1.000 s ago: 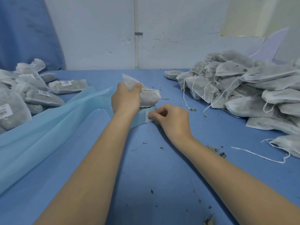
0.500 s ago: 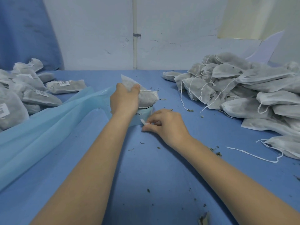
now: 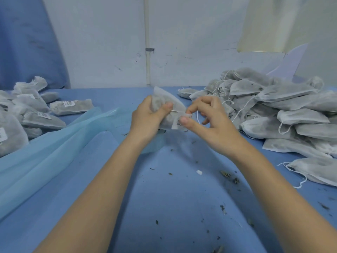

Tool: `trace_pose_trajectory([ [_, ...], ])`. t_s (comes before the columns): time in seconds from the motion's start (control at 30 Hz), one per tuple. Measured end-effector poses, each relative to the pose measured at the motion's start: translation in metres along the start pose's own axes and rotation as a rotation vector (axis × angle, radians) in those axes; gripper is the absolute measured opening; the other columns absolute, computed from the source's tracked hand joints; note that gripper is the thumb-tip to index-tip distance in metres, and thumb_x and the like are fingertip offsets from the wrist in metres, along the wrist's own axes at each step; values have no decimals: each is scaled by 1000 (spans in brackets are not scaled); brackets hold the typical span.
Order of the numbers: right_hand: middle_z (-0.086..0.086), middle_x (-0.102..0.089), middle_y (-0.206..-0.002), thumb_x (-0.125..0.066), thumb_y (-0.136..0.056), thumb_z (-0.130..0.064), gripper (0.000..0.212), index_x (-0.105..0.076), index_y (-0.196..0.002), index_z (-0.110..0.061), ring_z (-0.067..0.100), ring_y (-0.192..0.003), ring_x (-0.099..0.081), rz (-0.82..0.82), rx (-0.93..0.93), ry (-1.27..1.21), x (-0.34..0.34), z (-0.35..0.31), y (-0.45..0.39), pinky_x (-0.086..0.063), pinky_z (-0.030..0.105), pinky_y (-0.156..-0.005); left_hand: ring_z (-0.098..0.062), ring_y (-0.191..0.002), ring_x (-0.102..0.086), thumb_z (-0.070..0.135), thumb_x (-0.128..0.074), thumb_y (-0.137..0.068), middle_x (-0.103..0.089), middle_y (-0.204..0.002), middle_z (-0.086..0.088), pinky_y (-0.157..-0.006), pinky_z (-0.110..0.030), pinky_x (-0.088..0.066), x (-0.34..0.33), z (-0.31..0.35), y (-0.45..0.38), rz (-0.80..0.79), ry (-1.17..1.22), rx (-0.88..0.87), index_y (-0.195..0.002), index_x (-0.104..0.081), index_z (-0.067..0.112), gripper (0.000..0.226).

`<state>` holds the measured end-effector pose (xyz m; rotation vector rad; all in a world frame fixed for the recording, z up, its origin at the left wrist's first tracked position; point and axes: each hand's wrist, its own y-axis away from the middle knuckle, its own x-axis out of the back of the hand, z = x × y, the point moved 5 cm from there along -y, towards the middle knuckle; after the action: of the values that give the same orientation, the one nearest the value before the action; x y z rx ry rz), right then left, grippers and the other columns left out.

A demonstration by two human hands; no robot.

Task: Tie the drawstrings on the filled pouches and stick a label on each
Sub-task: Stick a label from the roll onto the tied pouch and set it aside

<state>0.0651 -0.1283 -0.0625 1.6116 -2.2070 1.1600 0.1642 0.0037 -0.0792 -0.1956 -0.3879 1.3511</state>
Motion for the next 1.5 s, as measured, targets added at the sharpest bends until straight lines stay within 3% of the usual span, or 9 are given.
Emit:
trace_pose_trajectory([
  [0.27,0,-42,-118,-69,-85,-32,10,-59,-83,-34,17,-123,-36,24,-65,62,18,15,4,-31,26,-104,-25,-93,-64,43,-69,-75,-69,-102,-9,-83,-39,-50,-30,3,15,-243,16,15,-99,-63,13,40],
  [0.4,1,-43,-119,-70,-84,-31,14,-57,-80,-33,18,-125,-35,50,-105,88,22,21,3,-30,25,-104,-16,-91,-64,28,-62,-90,-69,-100,-2,-83,-34,-50,-41,6,19,-276,56,24,-99,-62,17,15],
  [0.57,0,-46,-115,-77,-79,-25,18,-60,-84,-25,9,-108,-45,165,-123,37,30,28,4,-30,1,-85,-16,-95,-64,36,-56,-92,-68,-100,-1,-83,-32,-49,-51,9,25,-311,154,44,-104,-62,16,24],
  [0.73,-3,-62,-113,-80,-76,-22,44,-54,-112,-28,6,-99,-59,157,-172,-215,30,38,6,-45,16,-85,-10,-84,-68,12,-79,-72,-72,-89,6,-70,-21,-54,-51,3,28,-393,160,28,-100,-62,15,33],
  [0.87,-1,-70,-86,-71,-83,-31,14,-70,-89,-19,10,-77,-62,143,-275,-341,22,44,8,-50,29,-73,-21,-90,-69,13,-82,-63,-72,-96,-5,-83,-35,-54,-55,2,28,-433,156,29,-99,-63,11,40],
  [1.07,-5,-67,-65,-77,-78,-32,15,-72,-72,-19,7,-63,-57,333,-272,-315,26,48,11,-46,24,-63,-33,-101,-65,16,-76,-62,-70,-105,-16,-95,-47,-48,-62,1,31,-464,234,68,-105,-64,2,46],
  [1.17,-13,-71,-76,-71,-83,-33,9,-75,-87,-26,0,-73,-63,230,-264,-376,22,49,10,-48,18,-70,-28,-92,-68,20,-78,-69,-72,-98,-14,-82,-37,-53,-60,1,30,-406,286,123,-98,-68,3,35],
  [1.27,-8,-67,-113,-79,-69,-39,58,-59,-123,-32,2,-99,-65,119,-329,-492,17,56,12,-51,19,-82,-19,-75,-68,27,-70,-82,-72,-84,-6,-64,-27,-50,-56,2,30,-217,370,211,-87,-69,8,19],
  [1.5,1,-53,-106,-80,-75,-20,56,-41,-112,-34,1,-66,-65,241,-402,-581,5,55,12,-50,21,-48,-24,-79,-65,30,-71,-80,-68,-85,-7,-70,-34,-49,-45,2,28,145,335,238,-85,-63,9,23],
])
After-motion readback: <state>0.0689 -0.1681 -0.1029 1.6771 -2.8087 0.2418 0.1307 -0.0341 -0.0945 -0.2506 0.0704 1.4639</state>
